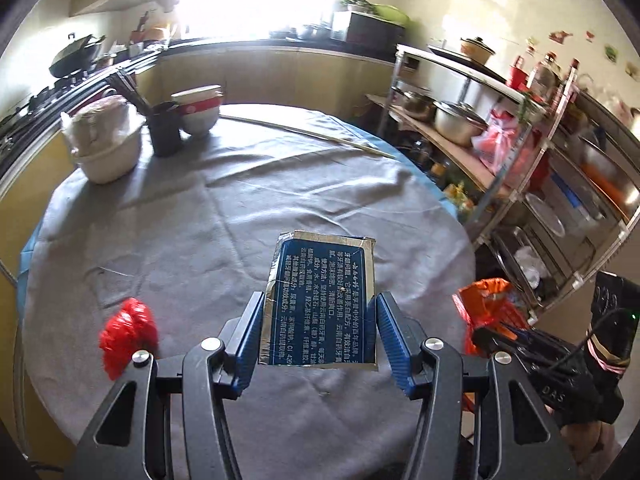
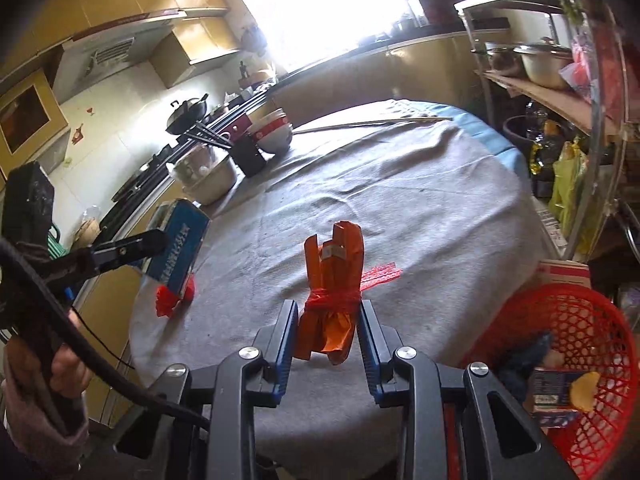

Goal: Collect trash
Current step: 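Carry the blue packet and orange wrapper over the red basket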

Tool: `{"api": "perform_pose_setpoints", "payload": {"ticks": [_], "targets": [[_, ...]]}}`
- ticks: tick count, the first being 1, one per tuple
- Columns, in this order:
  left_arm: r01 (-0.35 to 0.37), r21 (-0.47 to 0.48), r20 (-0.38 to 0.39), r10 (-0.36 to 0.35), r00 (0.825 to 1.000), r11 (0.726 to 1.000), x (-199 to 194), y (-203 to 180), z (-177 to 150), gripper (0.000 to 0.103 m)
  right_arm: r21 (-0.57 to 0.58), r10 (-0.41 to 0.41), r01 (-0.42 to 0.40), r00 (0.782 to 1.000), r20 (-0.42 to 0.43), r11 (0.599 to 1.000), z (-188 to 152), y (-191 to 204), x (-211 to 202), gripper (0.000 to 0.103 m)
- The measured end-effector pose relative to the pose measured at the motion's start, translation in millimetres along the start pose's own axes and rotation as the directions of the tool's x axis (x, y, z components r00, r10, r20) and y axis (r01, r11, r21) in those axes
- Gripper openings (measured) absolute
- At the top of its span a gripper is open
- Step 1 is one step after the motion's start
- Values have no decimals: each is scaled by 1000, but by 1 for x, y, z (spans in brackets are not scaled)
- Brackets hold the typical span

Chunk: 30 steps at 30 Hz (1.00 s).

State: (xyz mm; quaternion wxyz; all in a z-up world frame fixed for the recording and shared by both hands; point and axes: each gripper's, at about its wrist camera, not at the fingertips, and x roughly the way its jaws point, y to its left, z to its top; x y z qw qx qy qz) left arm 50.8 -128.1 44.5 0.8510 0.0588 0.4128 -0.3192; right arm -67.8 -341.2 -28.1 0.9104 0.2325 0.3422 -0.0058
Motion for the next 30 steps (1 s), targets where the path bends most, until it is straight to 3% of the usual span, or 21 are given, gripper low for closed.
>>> {"api": "perform_pose_setpoints", "payload": {"ticks": [8,18,30], "targets": [[68,81,-69,-62,996,994,14,-46,-19,57,58,-82,78,994,72,995,-1,-51,-49,32],[163,188,-154,-134,979,969,33,-108,-35,57,296,-244,192,958,151,936,-9,-152,-119,32],[256,273,-263,-183,947,927,68,-170,-51,57,417,-243,204,969,42,886,-41,-199,-99,32]]}}
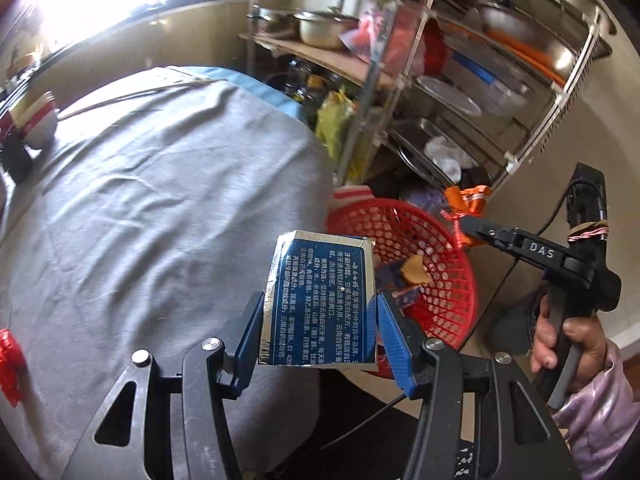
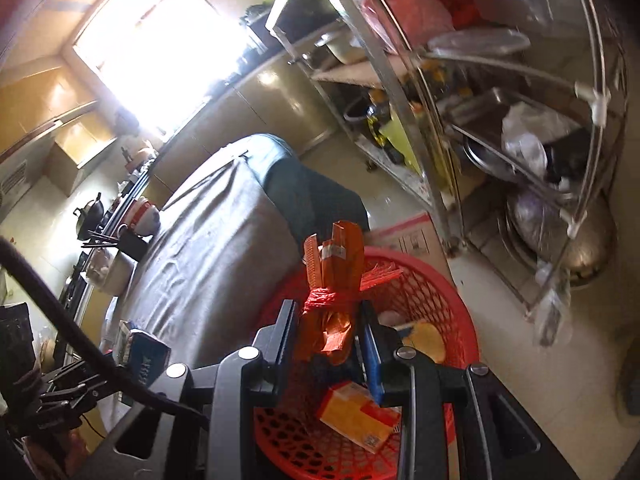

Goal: Collect trash
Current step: 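Carry the blue packet and orange wrapper over the red basket, then open both tools to drop packet and wrapper into the basket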

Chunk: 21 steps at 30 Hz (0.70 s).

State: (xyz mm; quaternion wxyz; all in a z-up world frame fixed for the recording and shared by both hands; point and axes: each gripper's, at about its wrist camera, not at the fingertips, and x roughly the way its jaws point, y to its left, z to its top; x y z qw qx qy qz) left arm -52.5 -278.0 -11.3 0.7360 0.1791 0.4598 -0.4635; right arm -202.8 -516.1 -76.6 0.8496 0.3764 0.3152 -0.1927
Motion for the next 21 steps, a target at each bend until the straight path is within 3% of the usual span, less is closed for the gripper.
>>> {"api": "perform_pose_setpoints", "payload": {"ticks": [13,14,15,17,21], "targets": [[55,100,-95,-45,994,994,50,-52,5,58,65,-7,13,995,-97,998,-25,-36,9,35],[59,102,-100,-49,994,993,51,-54,6,61,75,-2,10,995,-103,997,-25,-38,10,39],[58,104,-104,-47,993,993,52,-54,6,63,93,11,0,994,-113,996,-26,-40,10,54],[51,104,-97,-41,994,993,50,-53,6,64,120,25,-11,993,-116,993,-25,-44,9,69],[16,84,-72,-10,997,996,41,-40,6,64,87,16,-11,998,-56,996,-21,-39,-1,69]]}}
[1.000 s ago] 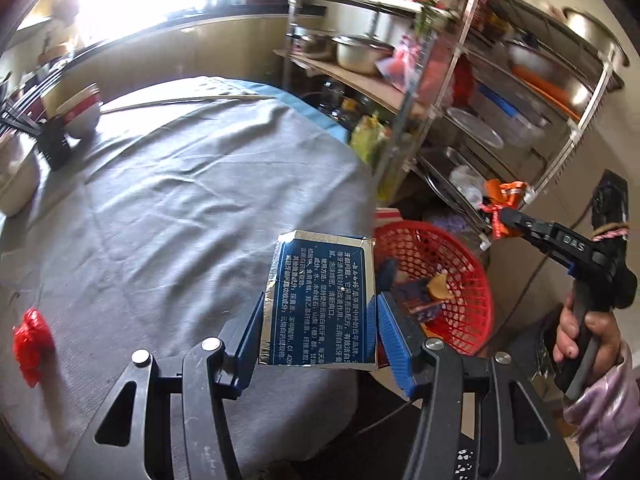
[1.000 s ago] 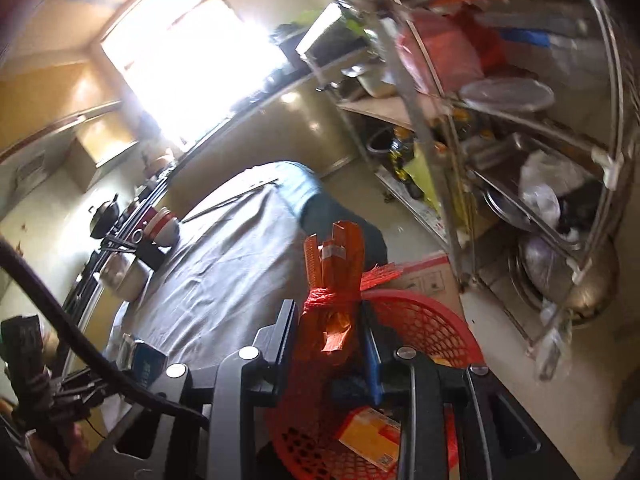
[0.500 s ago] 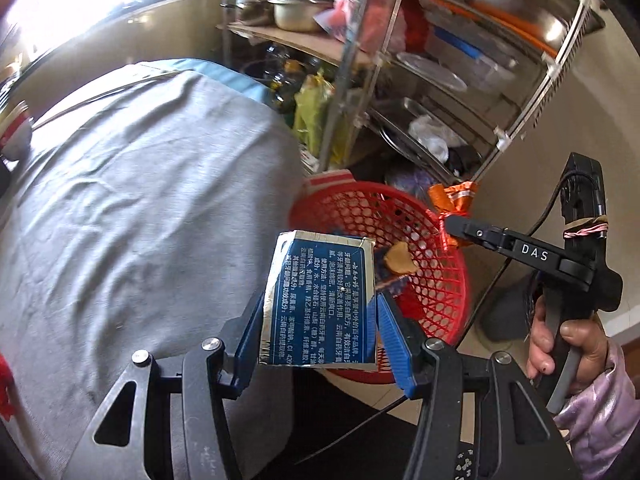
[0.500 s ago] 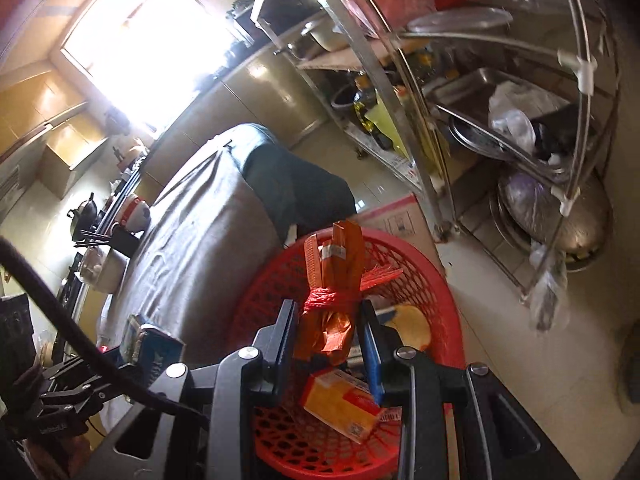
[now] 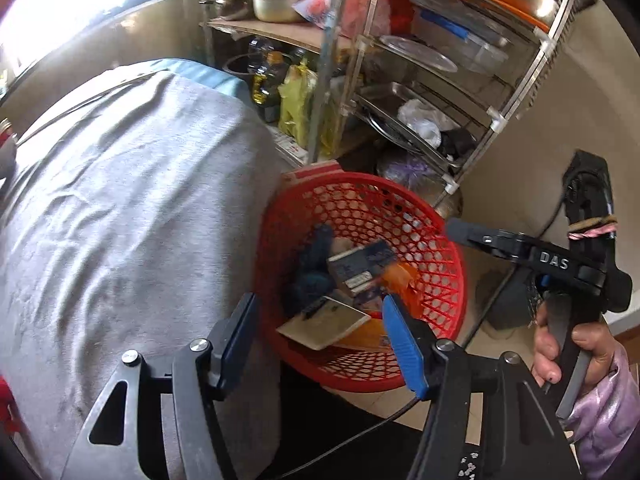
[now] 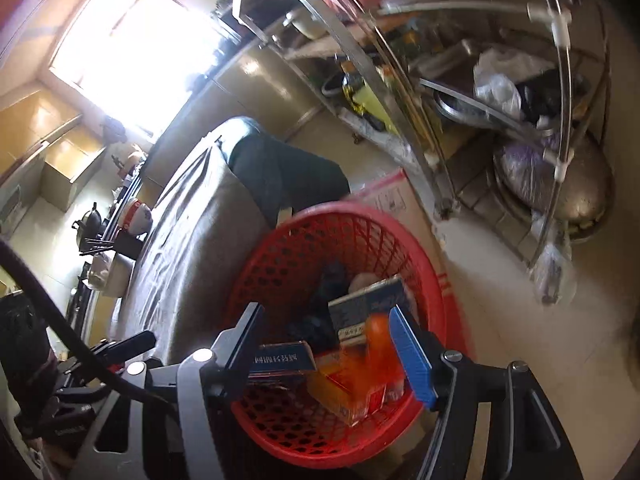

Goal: Collect trash
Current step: 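Open both tools to drop packet and wrapper into the basket, then bring both open tools back over the table toward the red bag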

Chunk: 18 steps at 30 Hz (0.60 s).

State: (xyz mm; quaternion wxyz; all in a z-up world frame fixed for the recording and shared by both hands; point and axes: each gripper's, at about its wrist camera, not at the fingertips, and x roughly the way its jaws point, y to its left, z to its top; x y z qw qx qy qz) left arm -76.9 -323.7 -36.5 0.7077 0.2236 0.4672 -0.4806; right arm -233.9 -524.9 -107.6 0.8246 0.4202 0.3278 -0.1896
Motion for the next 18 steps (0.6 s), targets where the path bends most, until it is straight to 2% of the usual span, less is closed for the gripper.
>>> {"api": "perform_pose_setpoints", "payload": {"ticks": [6,11,14,18], "targets": [[-52,-83,25,55,998,995,-18,32,-10,65,3,13,-13,1000,8,1000,2,8,-1,69],[-118,-119,45,124,991,986,-37,56,-35,65,-20,21,-21,1000,4,1000,2,19,0,69],[-187,-161,45,197,979,969,-51,80,-63,65,-44,19,-19,1000,4,999,2,28,-1,69],[-228,-274,21,242,970,934,-68,118,-100,65,-55,26,-26,1000,5,998,4,38,-1,69]]}}
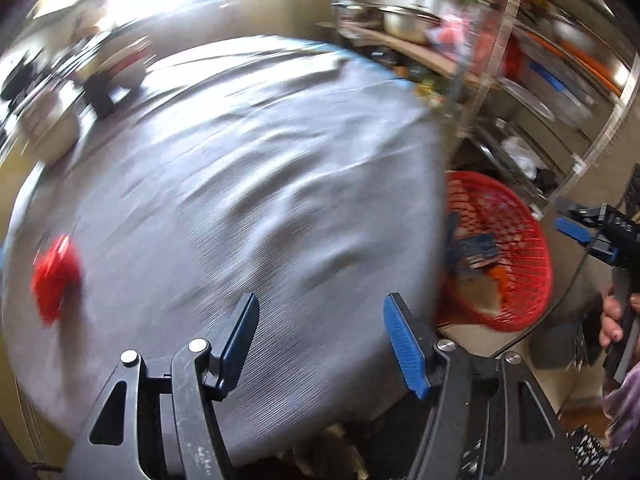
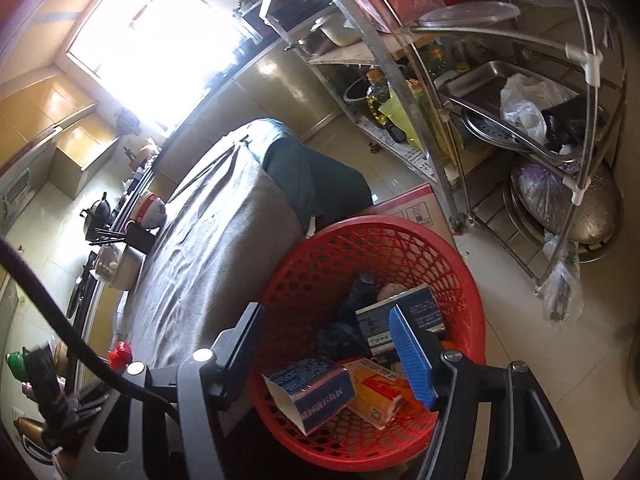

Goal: Collect trash
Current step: 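Bring both open tools back over the table toward the red bag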

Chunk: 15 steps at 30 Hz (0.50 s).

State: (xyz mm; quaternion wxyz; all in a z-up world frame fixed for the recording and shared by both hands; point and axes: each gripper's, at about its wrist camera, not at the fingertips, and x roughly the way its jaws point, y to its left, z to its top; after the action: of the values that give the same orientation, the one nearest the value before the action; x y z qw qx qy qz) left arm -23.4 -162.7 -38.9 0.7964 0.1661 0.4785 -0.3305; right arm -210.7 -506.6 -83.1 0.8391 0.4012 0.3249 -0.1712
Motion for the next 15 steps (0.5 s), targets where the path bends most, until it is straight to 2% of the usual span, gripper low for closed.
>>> {"api": "perform_pose_setpoints", "payload": {"ticks": [6,15], "targets": [[-85,-196,17,90,996,977,-23,76,-31,65,-38,29,-30,999,-13,999,2,29,7,69],[-184,-353,65,220,973,917,-59,153,-54,66,-192,131,-151,985,-110,970,-6,122,45,69]]}}
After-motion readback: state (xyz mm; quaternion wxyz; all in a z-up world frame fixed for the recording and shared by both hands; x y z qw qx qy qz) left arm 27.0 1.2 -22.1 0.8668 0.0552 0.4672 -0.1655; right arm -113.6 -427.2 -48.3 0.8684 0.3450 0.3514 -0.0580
